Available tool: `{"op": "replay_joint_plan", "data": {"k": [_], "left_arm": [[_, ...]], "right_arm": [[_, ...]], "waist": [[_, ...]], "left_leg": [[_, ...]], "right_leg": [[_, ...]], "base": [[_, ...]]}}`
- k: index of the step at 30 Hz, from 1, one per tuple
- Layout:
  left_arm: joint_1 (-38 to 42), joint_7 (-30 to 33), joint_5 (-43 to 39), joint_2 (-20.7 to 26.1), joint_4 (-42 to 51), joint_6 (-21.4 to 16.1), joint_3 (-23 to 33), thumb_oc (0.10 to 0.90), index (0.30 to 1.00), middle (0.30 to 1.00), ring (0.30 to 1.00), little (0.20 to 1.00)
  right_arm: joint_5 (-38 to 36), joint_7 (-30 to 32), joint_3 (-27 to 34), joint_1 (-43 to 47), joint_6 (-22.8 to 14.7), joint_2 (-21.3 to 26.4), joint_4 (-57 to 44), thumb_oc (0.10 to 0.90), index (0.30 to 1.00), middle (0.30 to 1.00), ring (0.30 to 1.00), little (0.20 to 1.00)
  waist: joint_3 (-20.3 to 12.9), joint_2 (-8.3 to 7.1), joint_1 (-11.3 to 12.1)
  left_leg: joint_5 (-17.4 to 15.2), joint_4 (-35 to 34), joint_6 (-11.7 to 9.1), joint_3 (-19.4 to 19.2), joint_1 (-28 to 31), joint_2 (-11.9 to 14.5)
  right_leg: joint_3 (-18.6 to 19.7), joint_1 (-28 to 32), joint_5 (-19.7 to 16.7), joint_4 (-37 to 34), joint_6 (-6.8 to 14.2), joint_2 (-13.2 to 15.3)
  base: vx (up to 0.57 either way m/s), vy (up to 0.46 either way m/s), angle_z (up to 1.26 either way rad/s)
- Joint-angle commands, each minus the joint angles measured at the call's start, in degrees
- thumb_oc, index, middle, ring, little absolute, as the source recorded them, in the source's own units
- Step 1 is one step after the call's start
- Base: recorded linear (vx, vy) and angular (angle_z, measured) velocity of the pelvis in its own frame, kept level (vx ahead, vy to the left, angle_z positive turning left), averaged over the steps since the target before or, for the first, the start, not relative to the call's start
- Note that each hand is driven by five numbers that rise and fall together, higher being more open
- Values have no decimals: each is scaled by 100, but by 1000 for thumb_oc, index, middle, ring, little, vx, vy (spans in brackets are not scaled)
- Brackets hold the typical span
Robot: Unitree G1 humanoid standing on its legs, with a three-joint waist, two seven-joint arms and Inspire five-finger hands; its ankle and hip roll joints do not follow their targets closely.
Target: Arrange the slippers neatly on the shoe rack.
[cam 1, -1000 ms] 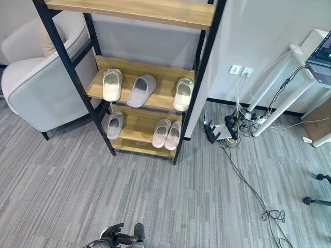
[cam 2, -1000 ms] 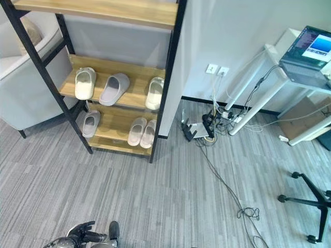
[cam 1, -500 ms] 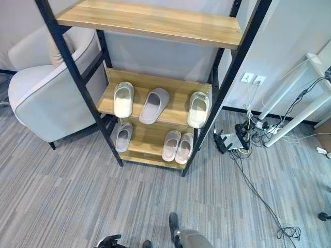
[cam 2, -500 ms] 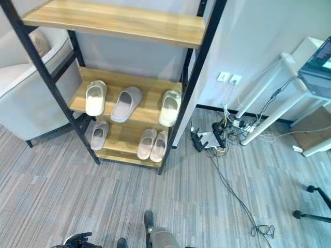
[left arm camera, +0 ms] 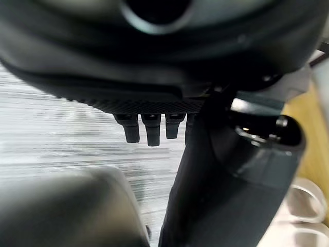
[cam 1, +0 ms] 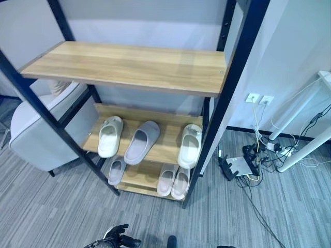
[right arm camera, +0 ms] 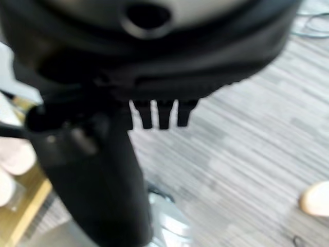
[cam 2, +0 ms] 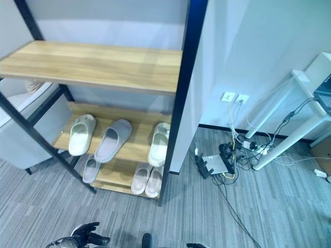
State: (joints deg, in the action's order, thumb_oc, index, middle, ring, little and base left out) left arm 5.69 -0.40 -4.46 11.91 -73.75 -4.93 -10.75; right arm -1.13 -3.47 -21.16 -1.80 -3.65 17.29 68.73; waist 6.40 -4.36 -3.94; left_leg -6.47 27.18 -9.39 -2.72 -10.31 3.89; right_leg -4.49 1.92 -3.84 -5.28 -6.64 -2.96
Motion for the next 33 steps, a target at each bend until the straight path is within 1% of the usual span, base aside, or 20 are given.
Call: {"op": "replay_joint_plan", "data": {"k": [1,2,3,4,6,8,13,17,18,21,22,23,24,25,27,29,30,31,32,33], "left_arm": [[-12,157,-10,59,-41,-113,-243,800,900,900,900,900],[-7,169,-40,37,-77,-108,-233,800,900,900,900,900],[-32,152,-76,14,-132,-102,-208,800,900,900,900,900],[-50,148,-104,-5,-167,-97,-175,800,900,900,900,900],[-91,147,-59,-23,-225,-80,-152,800,900,900,900,900],[-116,139,-3,-9,-278,-55,-152,800,900,900,900,900],[-165,92,47,47,-356,-33,-128,800,900,900,900,900],[-236,55,68,69,-418,-12,-91,800,900,900,900,900],[-166,-76,-166,-123,-430,-57,-247,800,900,900,900,900],[-163,-62,-162,-124,-425,-54,-253,800,900,900,900,900],[-154,-51,-150,-129,-408,-55,-260,800,900,900,900,900],[-93,7,-144,-114,-354,-55,-301,800,900,900,900,900],[-91,7,-144,-114,-354,-55,-301,800,900,900,900,900],[-69,45,-135,-103,-325,-69,-313,800,900,900,900,900],[-50,88,-122,-93,-325,-66,-322,800,900,900,900,900],[-25,103,-96,-89,-350,-56,-323,800,900,900,900,900],[-14,119,-78,-66,-362,-54,-307,800,900,900,900,900],[-22,125,-52,-35,-416,-42,-254,800,900,900,900,900],[-22,125,-52,-34,-416,-42,-254,800,900,900,900,900],[-24,147,-13,-6,-441,-38,-245,800,900,900,900,900]], "right_arm": [[169,77,-41,-20,-145,114,-305,800,900,900,900,900],[169,82,-40,-16,-146,116,-291,800,900,900,900,900],[162,65,-15,-37,-134,113,-254,800,900,900,900,900],[159,64,2,-46,-139,102,-233,800,900,900,900,900],[189,42,16,-79,-110,67,-173,800,900,900,900,900],[200,31,22,-138,-88,18,-37,800,900,900,900,900],[-98,-48,211,-228,-53,-136,202,800,900,900,900,900],[-168,-62,307,-257,-33,-181,293,800,900,900,900,900],[-1599,38,1549,-324,29,188,1061,800,900,900,900,900],[-1555,56,1539,-319,25,214,1073,800,900,900,900,900],[-1518,77,1549,-309,22,237,1066,800,900,900,900,900],[-1491,114,1565,-288,35,276,1074,800,900,900,900,900],[-1491,114,1565,-286,35,276,1075,800,900,900,900,900],[-1470,127,1579,-275,52,309,1074,800,900,900,900,900],[-1396,136,1575,-263,76,355,1092,800,900,900,900,900],[-1291,141,1562,-229,90,413,1092,800,900,900,900,900],[-1271,145,1560,-209,94,433,1077,800,900,900,900,900],[-1230,139,1562,-161,106,446,1067,800,900,900,900,900],[-1230,139,1561,-161,106,446,1067,800,900,900,900,900],[-1215,150,1563,-148,115,445,1071,800,900,900,900,900]], "waist": [[212,-144,141],[213,-137,178],[176,-87,182],[150,-59,170],[104,-43,151],[56,-39,118],[-26,-26,63],[-59,-18,43],[-60,431,217],[-32,443,218],[9,445,209],[158,422,205],[153,424,199],[217,413,202],[241,437,221],[248,435,279],[250,433,307],[229,415,350],[232,412,352],[241,377,388]], "left_leg": [[223,-1032,542,91,451,-403],[253,-1297,529,332,437,-479],[289,-1670,531,517,525,-517],[302,-1886,541,498,650,-490],[325,-2031,558,469,785,-473],[329,-2093,585,410,863,-474],[315,-2346,692,199,1043,-486],[297,-2458,761,36,1123,-491],[486,-2183,571,503,1140,-187],[475,-2117,556,562,1116,-177],[449,-1982,540,578,1040,-186],[431,-1639,484,540,799,-194],[424,-1621,484,546,782,-195],[431,-1509,460,483,655,-148],[460,-1588,434,414,601,-4],[561,-1727,396,586,483,114],[663,-1846,363,692,437,180],[847,-2089,307,715,399,388],[851,-2099,306,710,409,387],[978,-2161,264,715,327,519]], "right_leg": [[496,-147,711,808,902,230],[599,-99,740,834,922,197],[677,-54,770,841,941,146],[713,-48,777,842,957,131],[739,-20,779,837,979,148],[778,-29,758,847,1002,181],[873,-51,649,761,1089,250],[972,-60,564,674,1158,291],[1004,149,810,771,943,125],[902,149,857,811,937,133],[845,129,888,859,930,145],[735,75,947,990,932,202],[729,67,949,994,932,201],[658,43,977,1053,943,246],[544,9,1033,1156,979,279],[495,-41,1067,1222,1035,341],[482,-50,1095,1252,1061,371],[472,-32,1144,1253,1122,447],[475,-30,1147,1256,1122,448],[447,-10,1148,1234,1165,520]], "base": [[105,80,-40],[143,99,-59],[140,111,-67],[101,80,-63],[63,90,-58],[61,119,-34],[32,117,-8],[5,85,-19],[17,30,10],[1,-4,17],[-88,23,17],[-89,23,18],[-98,58,17],[-28,70,37],[-8,137,55],[25,190,45],[98,339,17],[84,274,7],[85,294,6],[58,228,5]]}}
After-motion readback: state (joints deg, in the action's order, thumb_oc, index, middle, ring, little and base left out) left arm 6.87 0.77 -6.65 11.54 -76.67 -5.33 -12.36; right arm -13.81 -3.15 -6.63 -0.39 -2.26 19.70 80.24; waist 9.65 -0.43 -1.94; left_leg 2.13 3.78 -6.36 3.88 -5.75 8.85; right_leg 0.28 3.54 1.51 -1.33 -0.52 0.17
